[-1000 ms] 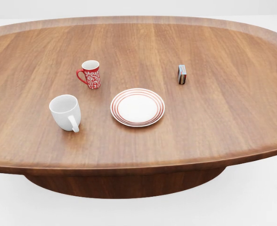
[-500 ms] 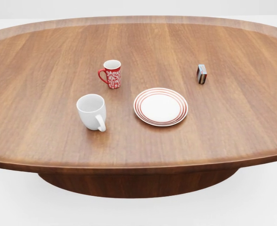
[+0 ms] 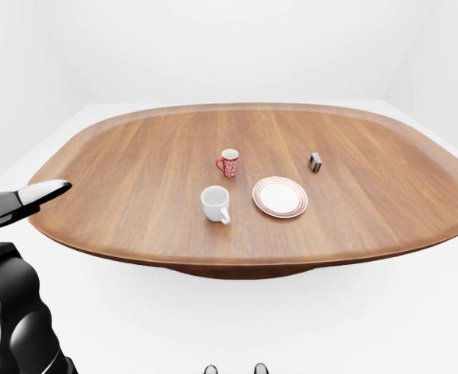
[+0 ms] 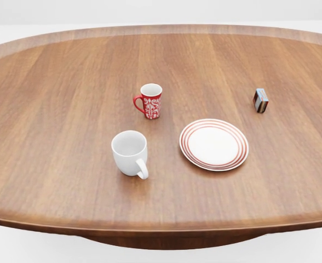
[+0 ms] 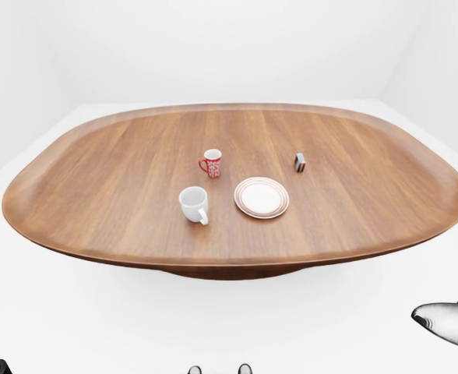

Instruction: Put the white mug on the plate.

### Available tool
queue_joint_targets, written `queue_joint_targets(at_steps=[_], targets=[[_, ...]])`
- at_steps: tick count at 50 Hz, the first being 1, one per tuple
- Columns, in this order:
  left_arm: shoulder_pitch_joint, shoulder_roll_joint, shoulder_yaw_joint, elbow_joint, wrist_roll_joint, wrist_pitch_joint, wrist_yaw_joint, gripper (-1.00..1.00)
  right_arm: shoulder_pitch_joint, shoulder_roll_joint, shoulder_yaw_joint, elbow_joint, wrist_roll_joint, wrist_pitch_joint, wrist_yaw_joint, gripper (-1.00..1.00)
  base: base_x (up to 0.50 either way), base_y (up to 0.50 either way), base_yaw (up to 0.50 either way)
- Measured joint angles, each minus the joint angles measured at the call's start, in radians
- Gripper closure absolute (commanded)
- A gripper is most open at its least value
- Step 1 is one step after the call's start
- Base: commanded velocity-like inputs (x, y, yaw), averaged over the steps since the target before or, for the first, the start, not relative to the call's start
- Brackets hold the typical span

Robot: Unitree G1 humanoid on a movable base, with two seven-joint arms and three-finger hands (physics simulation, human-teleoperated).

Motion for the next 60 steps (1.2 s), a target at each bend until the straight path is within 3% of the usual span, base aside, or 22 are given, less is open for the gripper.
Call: queue_joint_targets(at_steps=[37,60], targets=[[0.002,-0.002,-0.001,-0.008,-0.008,0.0,0.004,-1.0,0.02,0.019,0.057,0.0,-0.036,0.0,0.016,-1.0,0.5,0.0,0.0],[0.002,0.002,0.003,-0.008,-0.013,0.0,0.007,-1.0,0.046,0.023,0.106,0.0,-0.105,0.0,0.043,-1.0,0.03,0.07,0.0]])
